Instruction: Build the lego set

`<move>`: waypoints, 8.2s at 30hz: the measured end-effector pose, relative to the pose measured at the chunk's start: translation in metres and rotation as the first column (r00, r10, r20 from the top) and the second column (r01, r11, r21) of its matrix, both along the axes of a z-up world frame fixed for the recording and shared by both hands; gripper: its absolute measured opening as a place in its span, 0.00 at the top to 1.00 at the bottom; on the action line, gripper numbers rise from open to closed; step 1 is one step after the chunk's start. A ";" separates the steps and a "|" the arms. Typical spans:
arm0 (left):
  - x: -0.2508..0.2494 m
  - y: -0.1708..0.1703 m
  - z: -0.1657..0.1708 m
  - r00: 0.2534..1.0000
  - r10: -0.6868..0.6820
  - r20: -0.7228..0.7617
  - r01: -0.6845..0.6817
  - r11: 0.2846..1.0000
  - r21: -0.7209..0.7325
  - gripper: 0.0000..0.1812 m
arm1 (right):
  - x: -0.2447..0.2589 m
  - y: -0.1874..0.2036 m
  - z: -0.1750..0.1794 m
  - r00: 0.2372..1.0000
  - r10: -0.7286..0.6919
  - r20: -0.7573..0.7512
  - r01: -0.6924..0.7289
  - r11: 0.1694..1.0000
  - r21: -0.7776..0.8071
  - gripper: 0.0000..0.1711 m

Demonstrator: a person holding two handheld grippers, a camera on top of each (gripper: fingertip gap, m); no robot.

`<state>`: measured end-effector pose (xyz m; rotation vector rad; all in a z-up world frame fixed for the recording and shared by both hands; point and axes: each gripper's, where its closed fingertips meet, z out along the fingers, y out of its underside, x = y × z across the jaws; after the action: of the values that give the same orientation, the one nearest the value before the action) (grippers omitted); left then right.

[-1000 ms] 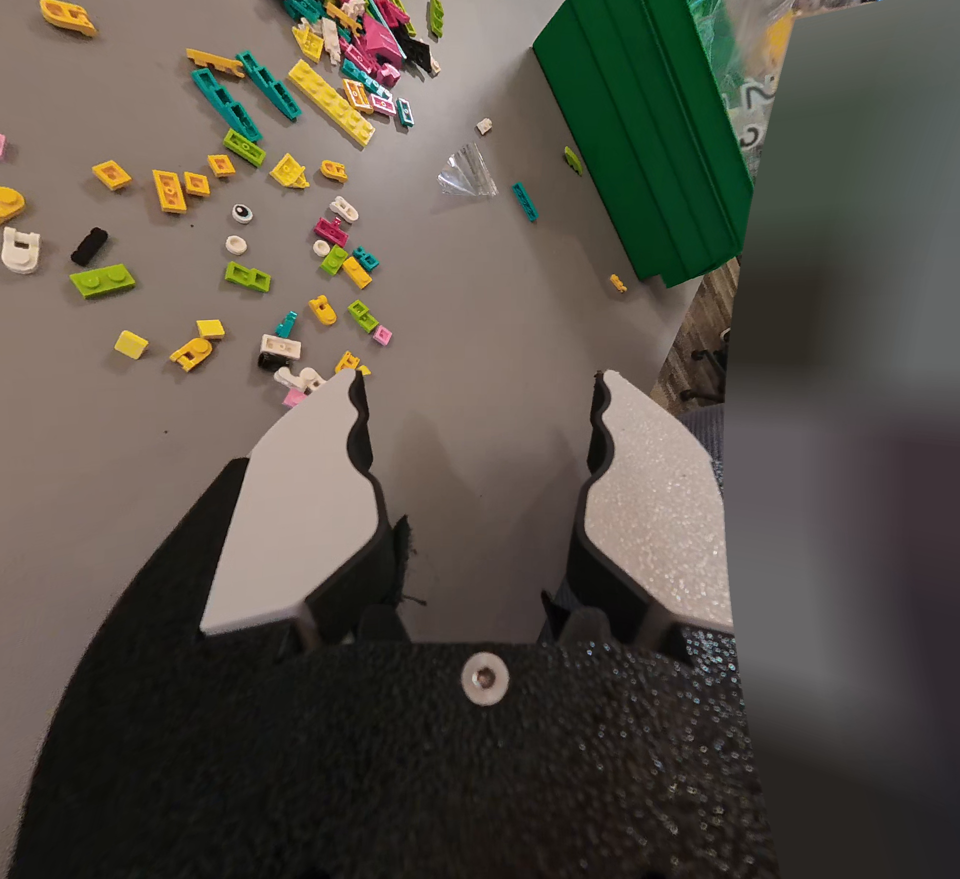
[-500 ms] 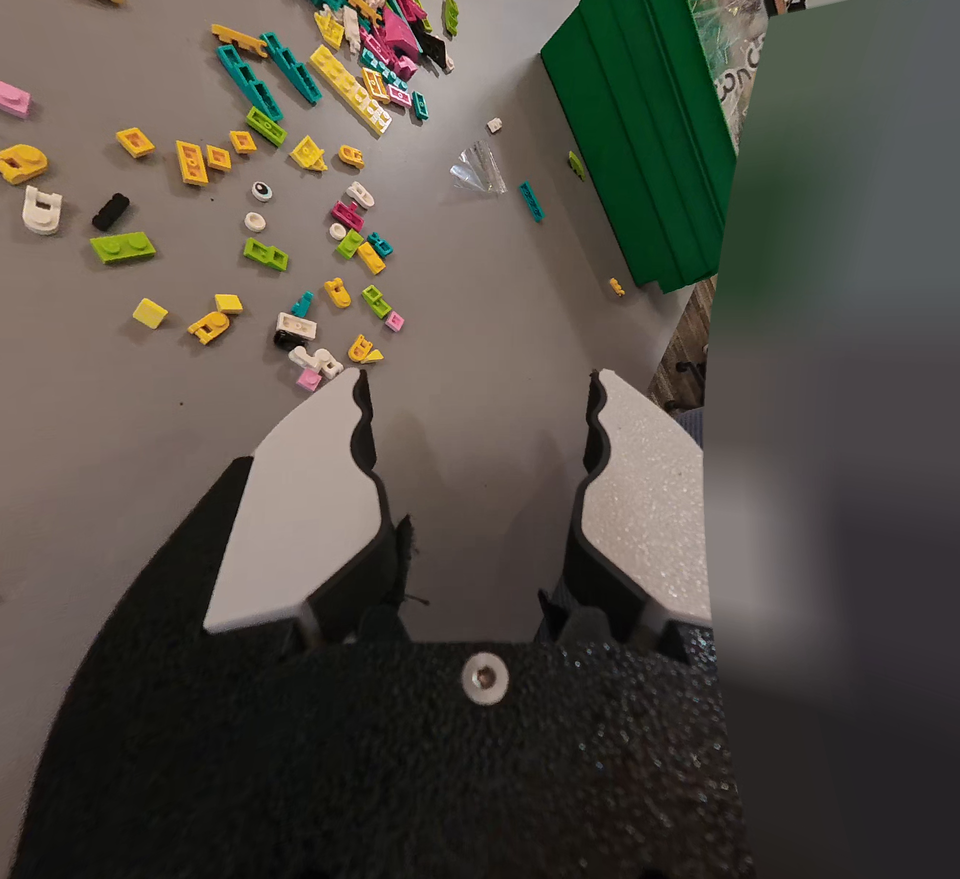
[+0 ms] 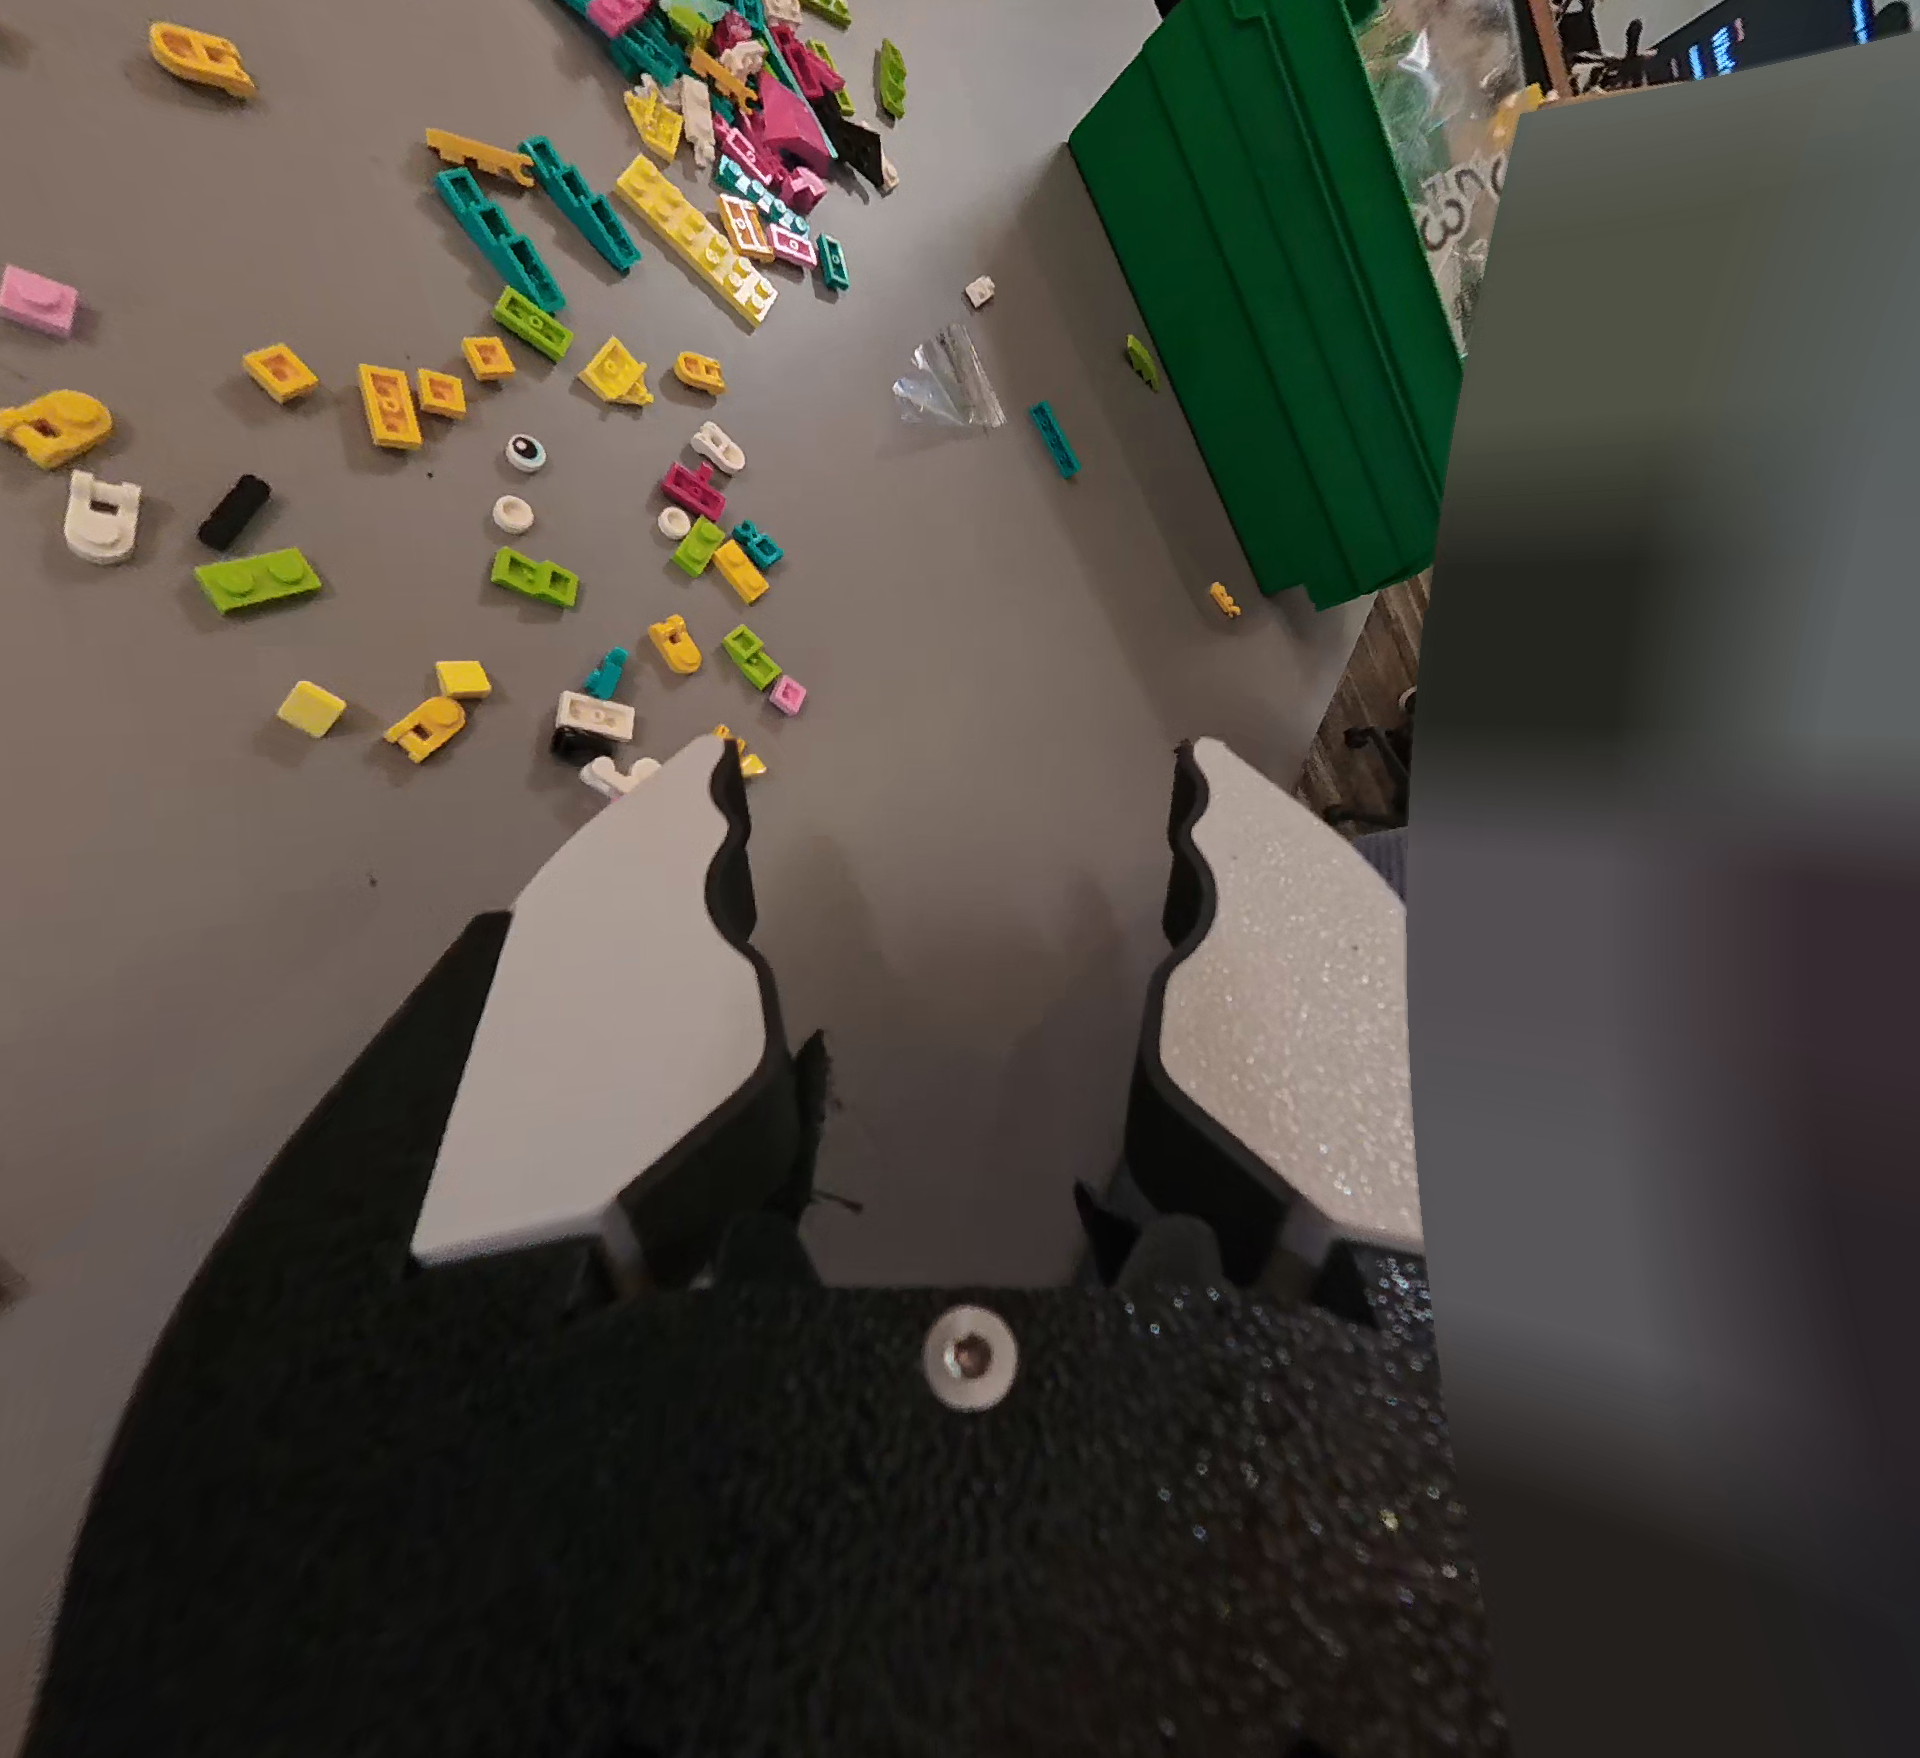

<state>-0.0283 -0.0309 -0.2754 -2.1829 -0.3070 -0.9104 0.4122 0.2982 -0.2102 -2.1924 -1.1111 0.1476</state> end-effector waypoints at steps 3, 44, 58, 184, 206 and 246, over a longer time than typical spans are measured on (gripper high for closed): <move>0.005 0.002 0.000 1.000 -0.020 0.009 0.020 1.000 0.002 0.57 | 0.016 -0.010 -0.013 0.998 -0.063 -0.029 0.063 0.998 -0.019 1.00; 0.019 -0.007 0.009 0.996 -0.064 0.056 0.060 0.997 0.057 0.59 | -0.026 0.014 0.003 0.822 0.506 0.262 -0.479 0.862 -0.164 1.00; 0.037 0.007 0.033 0.987 -0.153 0.041 0.141 0.969 0.202 0.62 | -0.046 0.010 0.183 0.867 0.388 0.314 -0.484 0.806 0.340 1.00; -0.006 0.074 0.175 0.577 0.772 -0.268 0.182 0.198 0.963 0.96 | -0.402 -0.258 0.034 0.015 -0.253 -0.967 -0.978 0.196 -0.067 0.59; -0.017 0.057 0.171 0.433 0.828 -0.357 0.351 0.210 0.913 0.96 | -0.381 -0.244 0.075 -0.098 -0.043 -0.994 -0.951 0.299 0.081 0.92; -0.003 0.045 0.155 -0.010 0.895 -0.446 0.619 0.356 0.700 0.97 | -0.339 -0.254 0.088 -0.112 0.549 -0.828 -0.835 0.400 0.378 0.99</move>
<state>-0.0312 0.0140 -0.1204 -0.8762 0.5752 0.9222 0.0727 0.0441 -0.1221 -0.8981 -1.4383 1.8923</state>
